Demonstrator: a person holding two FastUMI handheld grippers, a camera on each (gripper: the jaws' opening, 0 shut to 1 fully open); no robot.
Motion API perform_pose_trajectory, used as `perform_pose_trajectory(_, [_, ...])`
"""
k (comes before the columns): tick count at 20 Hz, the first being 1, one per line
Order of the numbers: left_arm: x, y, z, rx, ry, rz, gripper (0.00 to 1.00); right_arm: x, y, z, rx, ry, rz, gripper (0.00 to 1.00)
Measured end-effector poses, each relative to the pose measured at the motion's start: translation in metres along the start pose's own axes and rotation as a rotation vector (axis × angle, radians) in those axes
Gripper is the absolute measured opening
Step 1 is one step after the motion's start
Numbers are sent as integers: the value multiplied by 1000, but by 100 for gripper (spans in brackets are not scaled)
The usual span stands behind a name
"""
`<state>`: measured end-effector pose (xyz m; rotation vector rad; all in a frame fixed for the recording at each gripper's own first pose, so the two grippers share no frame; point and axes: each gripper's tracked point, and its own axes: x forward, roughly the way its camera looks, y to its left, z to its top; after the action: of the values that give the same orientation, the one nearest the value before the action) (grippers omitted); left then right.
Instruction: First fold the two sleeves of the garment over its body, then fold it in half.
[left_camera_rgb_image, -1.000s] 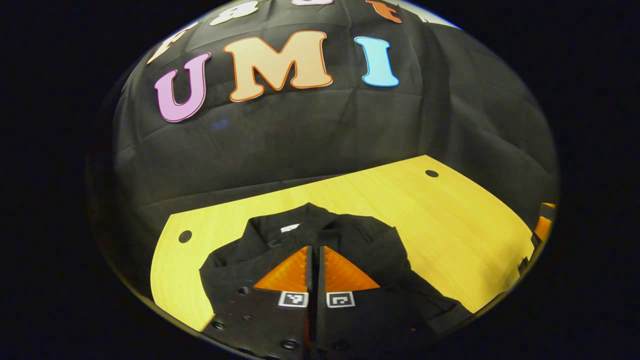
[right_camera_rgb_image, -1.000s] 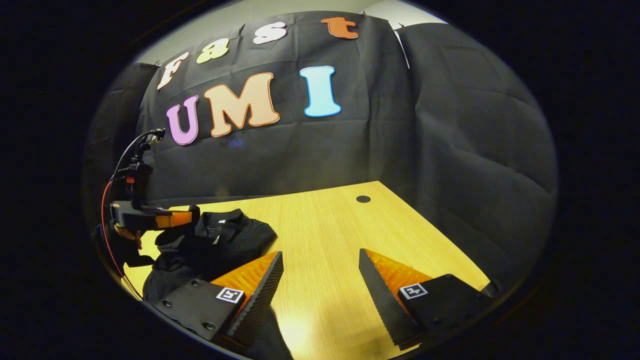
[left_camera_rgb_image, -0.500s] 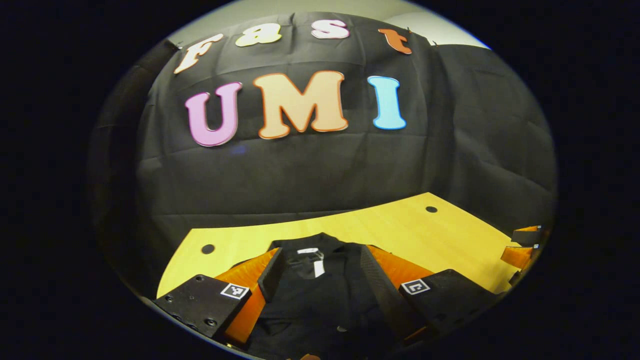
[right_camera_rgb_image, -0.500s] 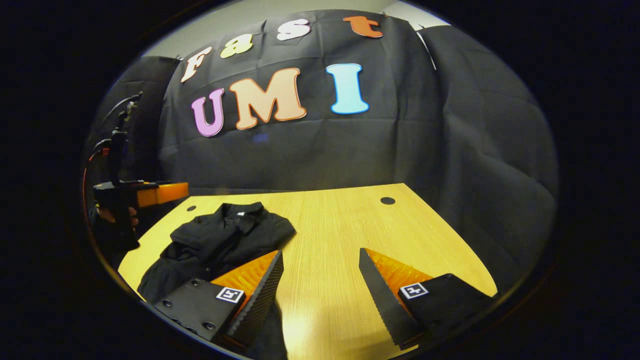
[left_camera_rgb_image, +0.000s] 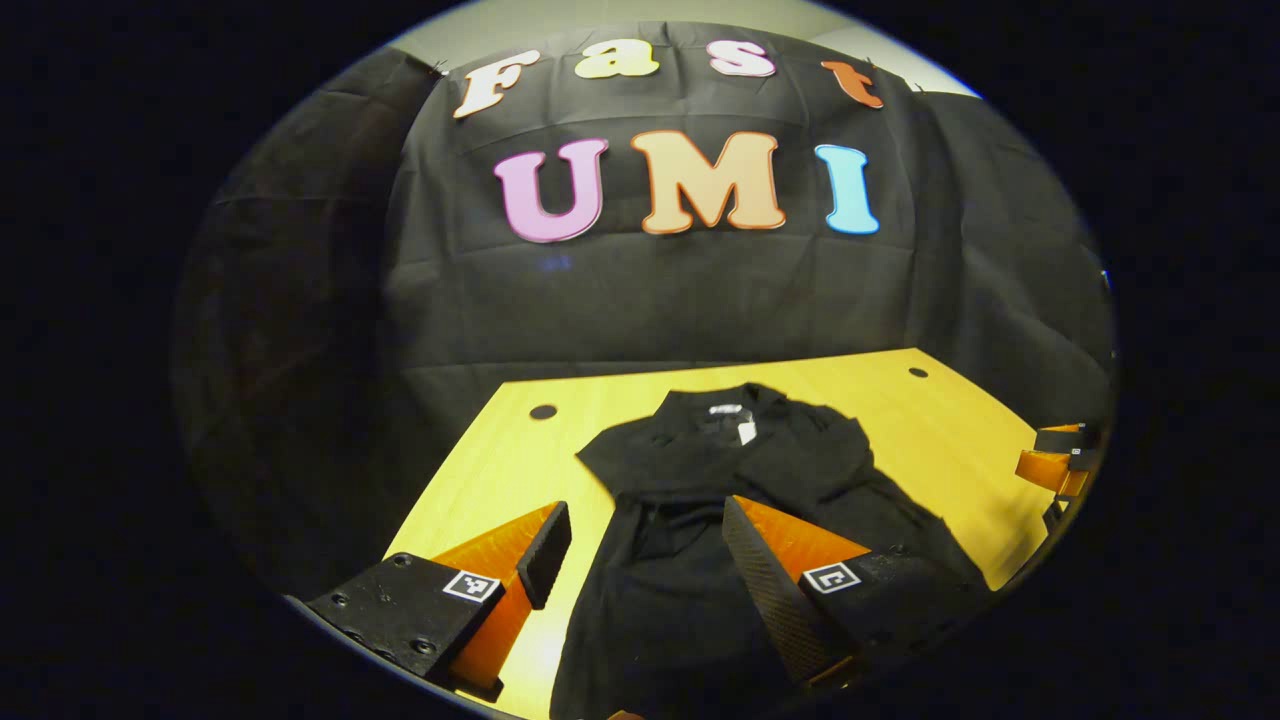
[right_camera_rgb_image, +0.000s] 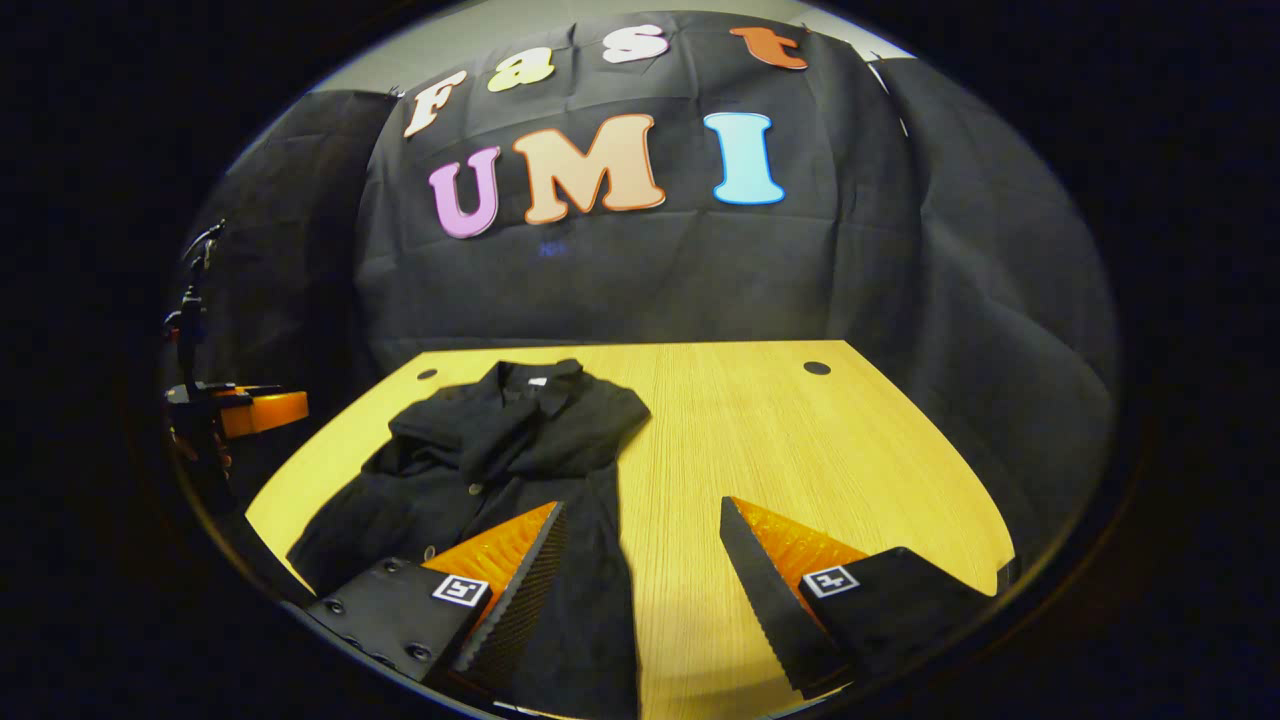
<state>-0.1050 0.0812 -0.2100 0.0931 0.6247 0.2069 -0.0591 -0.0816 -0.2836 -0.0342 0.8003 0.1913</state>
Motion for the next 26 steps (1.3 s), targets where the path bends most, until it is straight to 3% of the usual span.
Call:
perform_pose_trajectory(3, [-20, 13, -31, -25, 46, 4, 94, -16, 17, -19, -6, 13, 4, 94])
perform_pose_trajectory(8, [-39, 25, -79, -11, 122, 3, 94, -30, 26, -55, -49, 66, -12, 98])
perform_pose_trajectory(9, [-41, 27, -89, -9, 139, 2, 95, -32, 27, -62, -49, 75, -16, 94])
perform_pose_trajectory(10, [-43, 27, -101, -11, 162, -4, 95, -34, 28, -71, -49, 90, -21, 98])
perform_pose_trajectory(16, [-53, 36, -163, -28, 292, 9, 95, -44, 30, -137, -59, 245, -12, 95])
perform_pose_trajectory(17, [-53, 38, -171, -33, 306, 14, 95, -44, 27, -142, -54, 257, -23, 98])
perform_pose_trajectory(18, [-54, 39, -179, -36, 317, 17, 95, -44, 27, -147, -47, 270, -28, 94])
perform_pose_trajectory(22, [-54, 44, -204, -42, 366, 20, 95, -36, 25, -166, -65, 324, -63, 98])
perform_pose_trajectory(23, [-56, 45, -208, -47, 377, 20, 95, -35, 26, -172, -71, 335, -65, 94])
perform_pose_trajectory(26, [-56, 42, -209, -84, 357, -2, 95, -35, 30, -183, -89, 366, -66, 98])
